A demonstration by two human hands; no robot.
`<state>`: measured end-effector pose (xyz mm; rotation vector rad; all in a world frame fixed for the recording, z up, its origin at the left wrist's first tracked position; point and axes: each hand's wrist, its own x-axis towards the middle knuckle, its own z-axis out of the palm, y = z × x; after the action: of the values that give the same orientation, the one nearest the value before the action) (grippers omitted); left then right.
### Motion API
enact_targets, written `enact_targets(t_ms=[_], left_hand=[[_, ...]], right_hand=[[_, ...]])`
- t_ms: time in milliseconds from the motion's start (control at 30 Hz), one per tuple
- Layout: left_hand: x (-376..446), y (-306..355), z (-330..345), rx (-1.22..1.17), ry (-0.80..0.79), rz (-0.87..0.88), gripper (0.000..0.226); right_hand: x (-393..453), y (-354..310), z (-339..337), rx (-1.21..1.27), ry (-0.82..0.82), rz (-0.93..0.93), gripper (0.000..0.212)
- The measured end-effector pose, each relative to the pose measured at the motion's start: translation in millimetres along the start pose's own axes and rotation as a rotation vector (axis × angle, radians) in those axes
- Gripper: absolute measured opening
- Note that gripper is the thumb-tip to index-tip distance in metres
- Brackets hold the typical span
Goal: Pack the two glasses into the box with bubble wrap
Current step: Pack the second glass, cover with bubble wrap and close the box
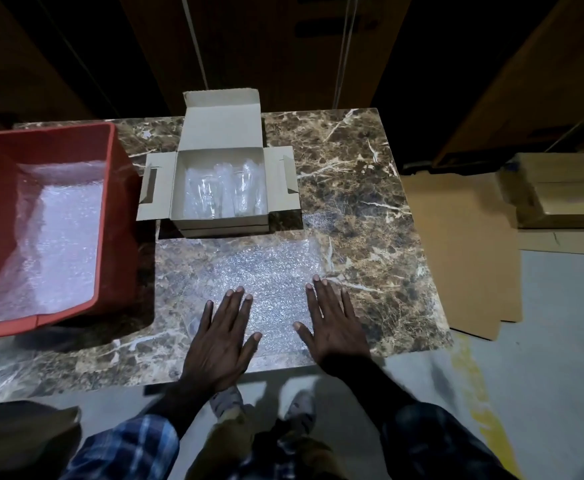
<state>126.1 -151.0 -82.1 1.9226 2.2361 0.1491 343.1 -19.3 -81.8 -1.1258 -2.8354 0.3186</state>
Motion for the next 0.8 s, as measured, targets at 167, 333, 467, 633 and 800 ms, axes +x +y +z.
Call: enact_targets(t_ms=[167,333,467,633,800], left_hand=[[-6,-3,-8,0.000,-0.003,-0.001,0.070],[-14,13,-8,0.018,0.021,0.166,0.072],[-11,21,-6,-0.004,0.093,0.213,0.063],[-3,14,-20,-0.219,0.179,0.119,0.039],[0,-8,-53,-0.605,0.129,-0.218,0.011]], right_hand=[[-4,-3,-12,0.056,-0.094,-0.272,0.076],[-10,-6,0,0.044,0.119,-0.361,0.033],[-1,-14,-16,0.146,0.189,-0.316,0.020],[7,-12,-38,0.312,0.059,-0.209,0.028],[6,9,-32,0.409,-0.031,-0.020,0.041]])
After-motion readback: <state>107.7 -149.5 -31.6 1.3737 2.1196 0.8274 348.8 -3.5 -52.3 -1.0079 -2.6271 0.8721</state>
